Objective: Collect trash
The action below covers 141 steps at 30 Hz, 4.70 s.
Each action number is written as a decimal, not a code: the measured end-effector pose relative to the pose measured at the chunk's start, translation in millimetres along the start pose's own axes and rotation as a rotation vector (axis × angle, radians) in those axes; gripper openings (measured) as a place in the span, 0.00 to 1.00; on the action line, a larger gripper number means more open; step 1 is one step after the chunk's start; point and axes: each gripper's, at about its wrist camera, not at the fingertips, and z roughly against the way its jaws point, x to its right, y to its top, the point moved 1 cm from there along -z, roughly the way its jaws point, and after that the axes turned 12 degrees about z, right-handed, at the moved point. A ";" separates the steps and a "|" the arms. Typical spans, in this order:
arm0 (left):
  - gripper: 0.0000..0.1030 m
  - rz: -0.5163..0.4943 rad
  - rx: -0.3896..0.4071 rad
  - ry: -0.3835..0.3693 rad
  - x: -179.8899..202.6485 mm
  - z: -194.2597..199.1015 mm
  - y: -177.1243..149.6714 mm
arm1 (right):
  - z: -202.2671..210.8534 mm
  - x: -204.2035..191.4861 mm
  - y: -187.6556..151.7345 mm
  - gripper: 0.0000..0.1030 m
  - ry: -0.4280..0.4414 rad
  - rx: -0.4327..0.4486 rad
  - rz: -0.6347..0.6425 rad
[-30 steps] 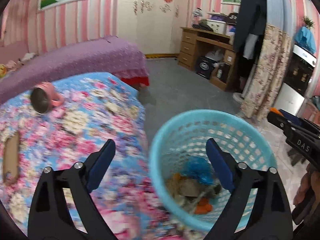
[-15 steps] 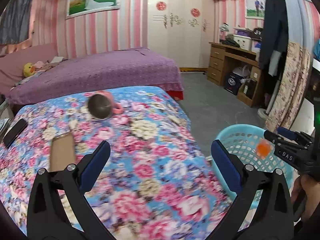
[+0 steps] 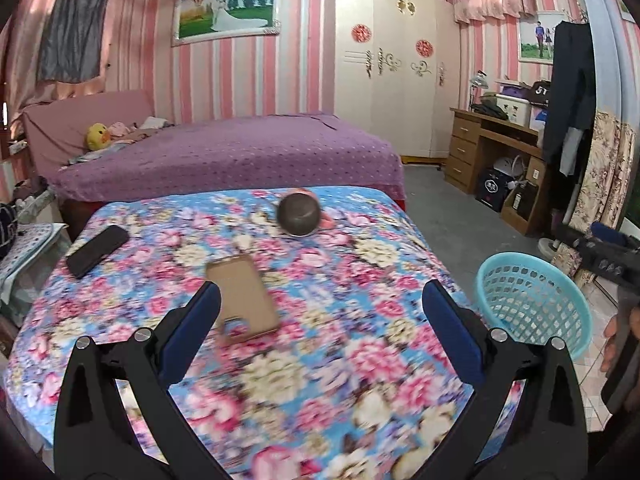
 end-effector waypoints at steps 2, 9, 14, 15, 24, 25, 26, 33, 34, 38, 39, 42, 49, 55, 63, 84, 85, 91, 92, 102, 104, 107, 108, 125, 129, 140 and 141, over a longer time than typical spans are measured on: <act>0.95 0.010 0.009 0.012 -12.6 9.9 -0.6 | 12.0 -11.6 -0.5 0.96 0.013 0.017 -0.005; 0.95 0.018 0.019 0.040 -45.9 37.0 -17.7 | 49.3 -78.7 -10.8 0.96 0.031 0.020 0.070; 0.95 0.044 0.013 0.057 -67.0 40.7 -36.7 | 61.6 -119.1 -24.7 0.96 0.066 0.050 0.107; 0.95 0.049 0.006 0.060 -71.4 38.4 -40.9 | 62.2 -127.1 -27.5 0.96 0.070 0.053 0.115; 0.95 0.054 0.012 0.081 -83.4 29.9 -48.5 | 65.0 -155.5 -36.2 0.96 0.084 0.095 0.135; 0.95 0.058 0.010 0.077 -84.3 29.3 -48.2 | 64.8 -155.0 -36.1 0.96 0.077 0.097 0.137; 0.95 0.060 0.010 0.076 -85.0 29.2 -47.8 | 63.5 -153.9 -36.0 0.96 0.072 0.097 0.139; 0.95 0.074 0.025 0.088 -89.6 29.3 -45.6 | 60.4 -149.7 -35.7 0.96 0.065 0.105 0.140; 0.95 0.073 0.029 0.091 -89.9 29.6 -45.5 | 59.7 -150.1 -35.7 0.96 0.065 0.106 0.141; 0.95 0.061 0.046 0.100 -89.6 31.7 -45.9 | 57.9 -153.5 -35.4 0.96 0.068 0.110 0.148; 0.95 0.058 0.048 0.100 -89.6 32.0 -46.1 | 57.2 -154.2 -35.8 0.96 0.068 0.111 0.152; 0.95 0.059 0.053 0.098 -89.3 33.6 -46.1 | 56.0 -155.0 -36.6 0.96 0.072 0.114 0.155; 0.95 0.070 0.061 0.100 -91.9 35.1 -45.7 | 54.0 -155.0 -36.6 0.96 0.076 0.114 0.153; 0.95 0.063 0.077 0.111 -91.6 37.2 -45.1 | 53.7 -155.0 -36.0 0.96 0.080 0.117 0.147; 0.95 0.065 0.082 0.116 -93.4 38.5 -44.3 | 52.7 -158.2 -36.7 0.96 0.085 0.116 0.149; 0.95 0.058 0.089 0.125 -92.5 39.1 -43.6 | 51.9 -157.0 -37.0 0.96 0.085 0.115 0.136; 0.95 0.057 0.089 0.125 -92.5 39.1 -43.6 | 51.2 -156.5 -37.1 0.96 0.084 0.116 0.135; 0.95 0.061 0.090 0.126 -92.4 38.9 -43.5 | 49.5 -154.8 -37.1 0.96 0.084 0.115 0.130; 0.95 0.062 0.090 0.125 -92.5 38.6 -43.6 | 49.5 -154.8 -37.2 0.96 0.084 0.116 0.130; 0.95 0.062 0.087 0.128 -91.7 36.3 -45.0 | 49.5 -154.4 -37.1 0.96 0.084 0.114 0.129; 0.95 0.061 0.087 0.128 -91.6 36.3 -45.1 | 49.3 -154.2 -37.4 0.96 0.084 0.115 0.129; 0.95 0.062 0.088 0.128 -92.0 36.0 -45.2 | 49.0 -154.4 -37.6 0.96 0.083 0.113 0.130; 0.95 0.062 0.088 0.128 -92.0 35.9 -45.2 | 49.2 -154.1 -37.5 0.96 0.084 0.113 0.130; 0.95 0.060 0.086 0.129 -91.6 35.7 -45.6 | 47.6 -147.1 -39.4 0.96 0.078 0.109 0.123; 0.95 0.060 0.087 0.130 -91.7 35.7 -45.7 | 47.6 -144.4 -39.8 0.96 0.075 0.109 0.121; 0.95 0.061 0.086 0.130 -91.8 35.5 -45.6 | 47.5 -145.9 -38.3 0.96 0.074 0.108 0.121; 0.95 0.061 0.086 0.130 -92.0 35.4 -45.6 | 47.4 -145.1 -38.7 0.96 0.075 0.107 0.121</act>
